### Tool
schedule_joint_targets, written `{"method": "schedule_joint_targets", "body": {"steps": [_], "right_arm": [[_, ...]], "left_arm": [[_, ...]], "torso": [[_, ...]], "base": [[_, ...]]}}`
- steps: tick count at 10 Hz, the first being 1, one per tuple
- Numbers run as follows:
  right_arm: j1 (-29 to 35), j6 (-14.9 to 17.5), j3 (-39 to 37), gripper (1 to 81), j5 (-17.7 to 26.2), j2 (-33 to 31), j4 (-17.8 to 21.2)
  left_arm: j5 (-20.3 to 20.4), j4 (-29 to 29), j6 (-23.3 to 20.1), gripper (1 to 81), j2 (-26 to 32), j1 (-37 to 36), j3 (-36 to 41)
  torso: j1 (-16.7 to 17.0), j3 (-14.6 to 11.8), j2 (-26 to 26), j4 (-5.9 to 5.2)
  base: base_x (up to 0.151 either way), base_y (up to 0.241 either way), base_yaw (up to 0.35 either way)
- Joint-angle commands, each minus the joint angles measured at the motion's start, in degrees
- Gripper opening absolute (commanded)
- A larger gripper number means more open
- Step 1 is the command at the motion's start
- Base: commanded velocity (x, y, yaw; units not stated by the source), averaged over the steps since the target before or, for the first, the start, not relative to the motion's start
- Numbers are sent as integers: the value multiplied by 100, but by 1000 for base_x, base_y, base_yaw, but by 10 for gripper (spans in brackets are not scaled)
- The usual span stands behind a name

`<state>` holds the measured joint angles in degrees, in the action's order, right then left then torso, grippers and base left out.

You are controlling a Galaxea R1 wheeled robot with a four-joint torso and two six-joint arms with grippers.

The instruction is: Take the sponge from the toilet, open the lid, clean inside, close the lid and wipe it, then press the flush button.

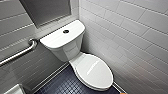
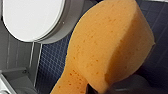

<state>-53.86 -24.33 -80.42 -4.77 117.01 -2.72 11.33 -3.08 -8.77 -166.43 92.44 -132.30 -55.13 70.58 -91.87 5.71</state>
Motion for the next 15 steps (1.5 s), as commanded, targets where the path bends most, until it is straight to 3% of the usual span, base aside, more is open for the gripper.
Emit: {"method": "schedule_joint_targets", "body": {"steps": [1, 3, 5, 6, 7, 8, 9, 11, 15], "right_arm": [[-1007, 60, 144, 10, 46, -536, -9], [-1658, 60, -516, 10, 55, -52, -62], [-2282, 78, -667, 10, 46, 19, 8], [-2608, 130, -737, 10, -209, 115, 8], [-2976, 575, -738, 10, -751, 159, 86], [-3258, 904, -763, 10, -947, 221, 377], [-3399, 974, -843, 10, -947, 291, 404], [-3662, 1045, -1009, 10, -921, 572, 53], [-3953, 1009, -1335, 10, -938, 950, -9]], "left_arm": [[-412, -394, -20, 811, 1066, 245, 1706], [-394, -421, -11, 811, 1313, 96, 2041], [-473, -403, -2, 811, 1480, -151, 2297], [-473, -368, -2, 811, 1761, -265, 2771], [-491, -351, 6, 811, 2137, -423, 3374], [-508, -324, 15, 811, 2420, -590, 3799], [-693, -324, 33, 811, 2658, -800, 4107], [-1000, -307, 68, 811, 2974, -1319, 4388], [-1089, 370, 147, 811, 3475, -2331, 4380]], "torso": [[0, 0, 0, 0], [0, 0, 0, 0], [0, 0, -2, 0], [0, 0, -2, 0], [0, 0, -2, 0], [0, 0, -2, 0], [0, 0, -4, 0], [0, 0, -4, 0], [0, -2, -4, 0]], "base": [[0, 0, 0], [0, 0, 0], [0, 0, 0], [0, 0, 0], [0, 0, 0], [0, 0, 0], [0, 0, 0], [0, 0, 0], [0, 0, 0]]}}
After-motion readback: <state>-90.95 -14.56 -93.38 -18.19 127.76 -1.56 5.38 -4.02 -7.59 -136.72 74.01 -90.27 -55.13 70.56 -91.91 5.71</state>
